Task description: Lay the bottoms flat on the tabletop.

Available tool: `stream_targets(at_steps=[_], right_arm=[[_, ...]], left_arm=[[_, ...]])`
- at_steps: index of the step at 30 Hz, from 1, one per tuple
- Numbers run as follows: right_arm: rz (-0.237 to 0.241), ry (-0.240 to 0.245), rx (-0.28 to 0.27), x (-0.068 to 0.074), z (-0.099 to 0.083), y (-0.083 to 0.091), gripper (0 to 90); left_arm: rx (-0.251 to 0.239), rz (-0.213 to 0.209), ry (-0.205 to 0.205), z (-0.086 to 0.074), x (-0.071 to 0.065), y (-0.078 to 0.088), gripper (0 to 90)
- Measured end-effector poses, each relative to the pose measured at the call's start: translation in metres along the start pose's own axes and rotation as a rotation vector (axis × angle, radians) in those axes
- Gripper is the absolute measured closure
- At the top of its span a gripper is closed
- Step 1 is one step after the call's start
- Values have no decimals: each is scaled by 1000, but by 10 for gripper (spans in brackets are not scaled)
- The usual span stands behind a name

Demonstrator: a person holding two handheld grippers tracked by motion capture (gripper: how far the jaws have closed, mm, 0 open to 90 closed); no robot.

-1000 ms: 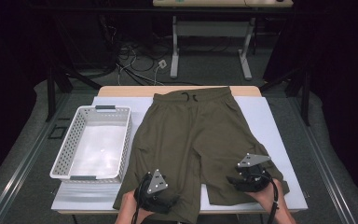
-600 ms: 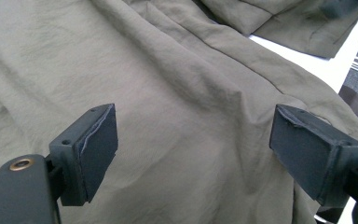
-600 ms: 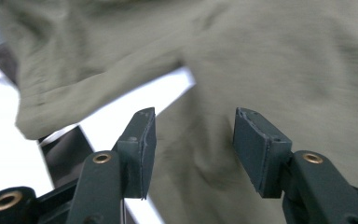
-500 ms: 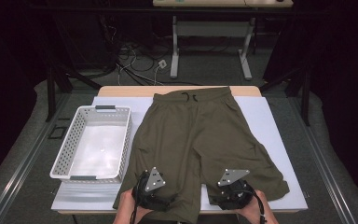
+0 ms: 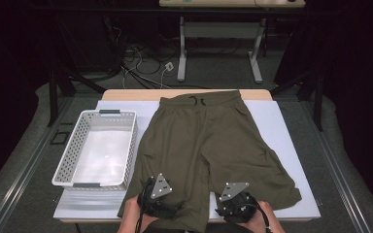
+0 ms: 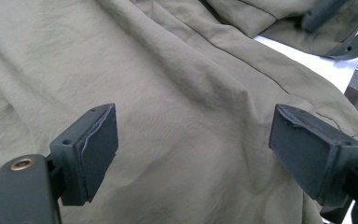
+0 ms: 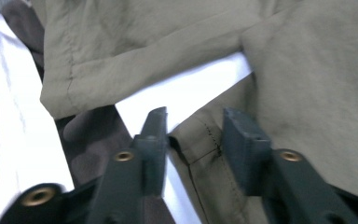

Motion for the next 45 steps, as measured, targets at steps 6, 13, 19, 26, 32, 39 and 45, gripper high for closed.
stream_targets(at_steps=[6, 13, 19, 26, 32, 39, 45], right_arm=[[-28, 5, -10, -1, 0, 0, 861], [95, 10, -46, 14, 8, 3, 868], [163, 27, -65, 27, 13, 3, 867], [160, 21, -81, 23, 14, 4, 654], [114, -28, -145, 14, 16, 14, 354], [41, -66, -187, -5, 12, 18, 204], [-2, -96, -201, -21, 7, 19, 169]], left_arm=[[3, 1, -6, 0, 0, 0, 153], [0, 3, -2, 0, 1, -1, 153], [6, 2, -8, 0, 1, -1, 152], [1, 1, -7, 0, 1, -1, 151], [-5, 8, 5, 0, 1, 0, 150], [5, 17, 17, -2, 4, 4, 142], [13, 35, 37, -5, 8, 13, 103]])
Point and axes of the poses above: each handheld gripper's, and its own axes: y roughly backward along the jaws, z roughly out of its top, x roughly to its left, the point moved 4 cm from there along -y, roughly forward along the jaws, and after that the axes turned 5 degrees about y, right-handed, at the moved point
